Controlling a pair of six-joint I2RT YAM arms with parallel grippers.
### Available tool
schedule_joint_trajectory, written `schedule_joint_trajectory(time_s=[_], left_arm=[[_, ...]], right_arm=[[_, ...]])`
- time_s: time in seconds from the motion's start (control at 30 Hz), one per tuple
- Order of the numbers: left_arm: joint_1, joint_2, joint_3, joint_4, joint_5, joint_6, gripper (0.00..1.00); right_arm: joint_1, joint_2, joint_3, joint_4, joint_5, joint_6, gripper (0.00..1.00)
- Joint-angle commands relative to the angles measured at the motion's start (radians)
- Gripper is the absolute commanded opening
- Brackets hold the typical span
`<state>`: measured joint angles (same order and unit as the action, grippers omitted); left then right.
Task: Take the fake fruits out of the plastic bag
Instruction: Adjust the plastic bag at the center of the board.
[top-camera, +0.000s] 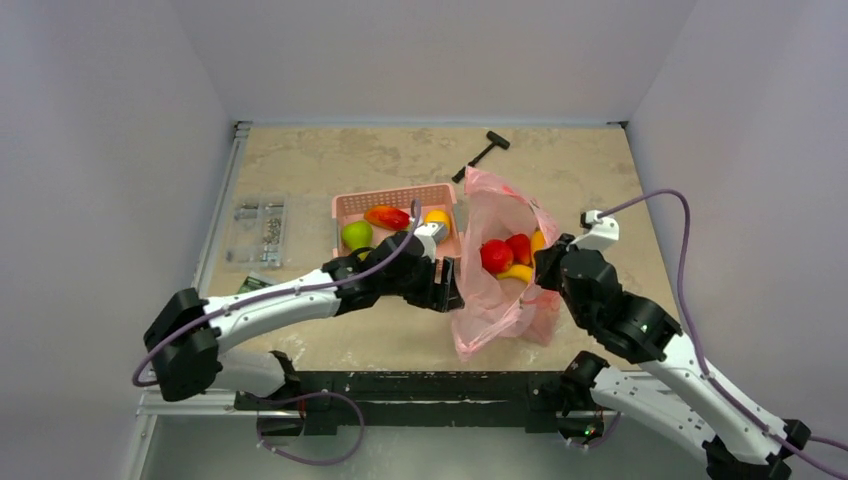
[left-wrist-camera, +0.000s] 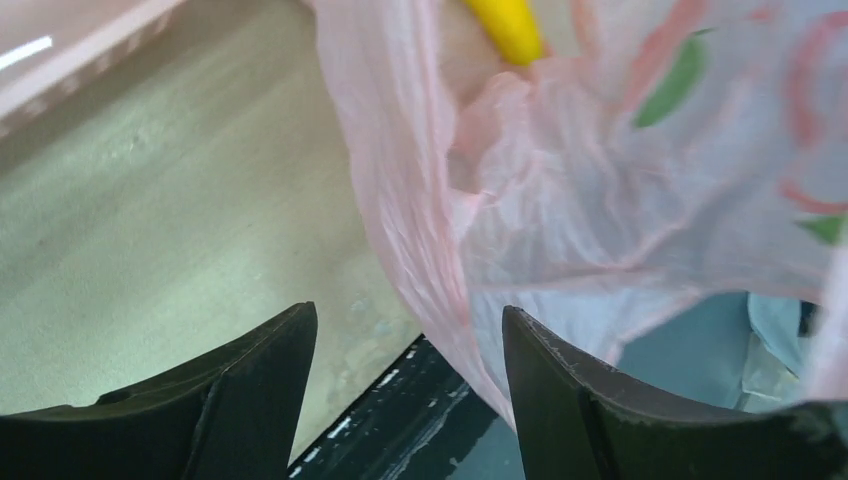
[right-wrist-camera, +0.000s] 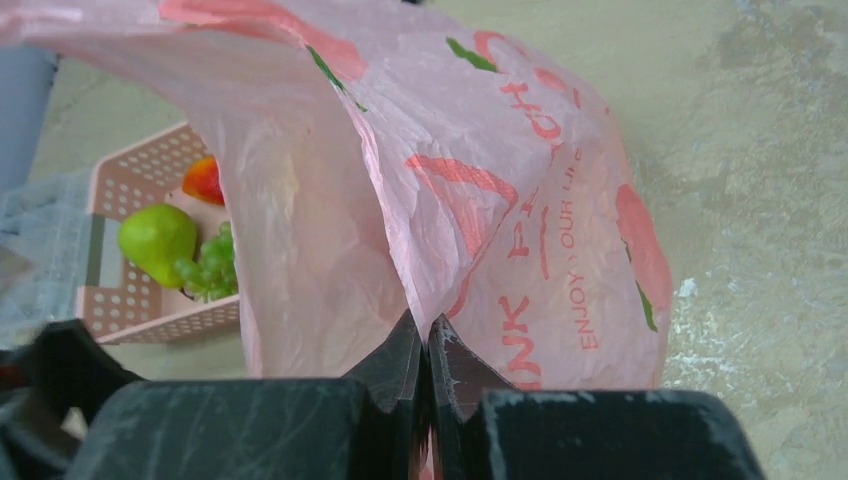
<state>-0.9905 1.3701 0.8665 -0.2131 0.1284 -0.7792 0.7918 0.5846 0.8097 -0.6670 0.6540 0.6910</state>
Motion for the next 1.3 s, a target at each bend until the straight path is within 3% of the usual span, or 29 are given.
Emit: schedule_joint_trajectory(time_s=[0.0,0.13,0.33,0.43,0.6,0.7,0.83,1.0,1.27], left_arm=[[-0.007,-0.142,0.112,-0.078,0.012,0.084,0.69],[-0.007,-0.235,0.173,-0.152,0.004,0.139,0.69],[-0.091,-0.273,0.224,-0.047,0.078,0.172,0.67],[-0.151,-0.188,0.237,0.028,0.023,0.160,0.66],[-0.235,0.092,0.256,0.245,0.062,0.152,0.62],[-0.287,0.235,0.276,0.245,0.027,0.155,0.60],[-0.332,0.304,0.174,0.327,-0.045,0.122,0.60],[-0.349,0.286,0.077,0.372,-0.074,0.100,0.60],[-0.346,0.085,0.096,0.283,-0.072,0.194,0.72]], right_arm=[[0.000,0.039,0.086,-0.052,-0.041,-0.006,0.00],[0.001,0.047,0.097,-0.081,-0.054,-0.002,0.00],[0.000,0.041,0.102,-0.077,-0.071,0.018,0.00],[0.000,0.035,0.111,-0.078,-0.087,0.037,0.00],[0.000,0.024,0.105,-0.122,-0.097,0.097,0.00],[0.001,0.014,0.096,-0.211,-0.067,0.180,0.00],[0.000,-0.033,0.081,-0.310,-0.030,0.327,0.00],[0.000,-0.086,0.034,-0.363,-0.039,0.428,0.00],[0.000,-0.062,0.016,-0.303,-0.101,0.349,0.00]])
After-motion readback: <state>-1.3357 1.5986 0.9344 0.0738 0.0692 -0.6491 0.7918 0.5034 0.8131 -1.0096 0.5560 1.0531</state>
